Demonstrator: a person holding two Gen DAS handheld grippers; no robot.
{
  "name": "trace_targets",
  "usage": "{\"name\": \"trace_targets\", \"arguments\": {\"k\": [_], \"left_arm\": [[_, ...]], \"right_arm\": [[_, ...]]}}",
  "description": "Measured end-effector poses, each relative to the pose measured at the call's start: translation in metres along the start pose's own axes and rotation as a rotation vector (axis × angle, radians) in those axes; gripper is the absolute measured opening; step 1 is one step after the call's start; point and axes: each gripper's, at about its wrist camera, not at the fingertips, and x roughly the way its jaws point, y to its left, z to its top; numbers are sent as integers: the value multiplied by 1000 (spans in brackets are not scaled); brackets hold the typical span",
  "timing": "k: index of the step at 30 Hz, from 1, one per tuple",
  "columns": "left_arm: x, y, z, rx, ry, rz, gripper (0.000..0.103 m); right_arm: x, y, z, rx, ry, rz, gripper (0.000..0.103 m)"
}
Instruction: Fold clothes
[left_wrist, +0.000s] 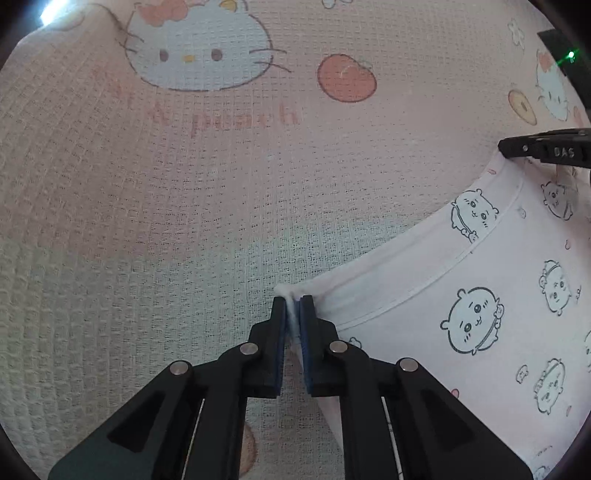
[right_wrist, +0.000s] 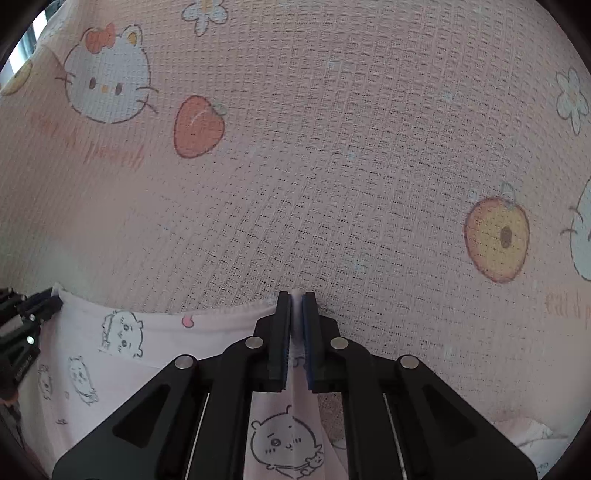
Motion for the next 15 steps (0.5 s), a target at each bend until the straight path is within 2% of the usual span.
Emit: {"name": "trace_targets", "arguments": {"k": [1, 2, 3, 7, 10, 11, 13, 15], "left_arm": [[-5, 10, 1, -52, 2, -12, 27], [-10, 21, 1, -109, 3, -22, 45], [-16, 30, 0, -160, -1, -31, 50], [-47, 37, -18, -257, -42, -143, 50], [-64, -5, -40, -162, 36, -285, 50], [-71, -25, -48, -105, 60, -317, 46], [-86, -64, -70, 17, 98, -327, 41], [-95, -94, -92, 98, 150, -284, 40]], "right_arm": [[-5, -3, 0, 14, -2, 1, 13], [-15, -6, -1, 32, -19, 6, 20], [-28, -9, -3, 50, -36, 15, 26], [-88, -8, -18, 72, -65, 21, 26], [-132, -3, -52, 64, -32, 37, 26], [-144, 1, -68, 56, -17, 49, 26], [-154, 15, -105, 16, 33, 47, 26], [-159, 33, -146, -62, 105, 2, 26]]}}
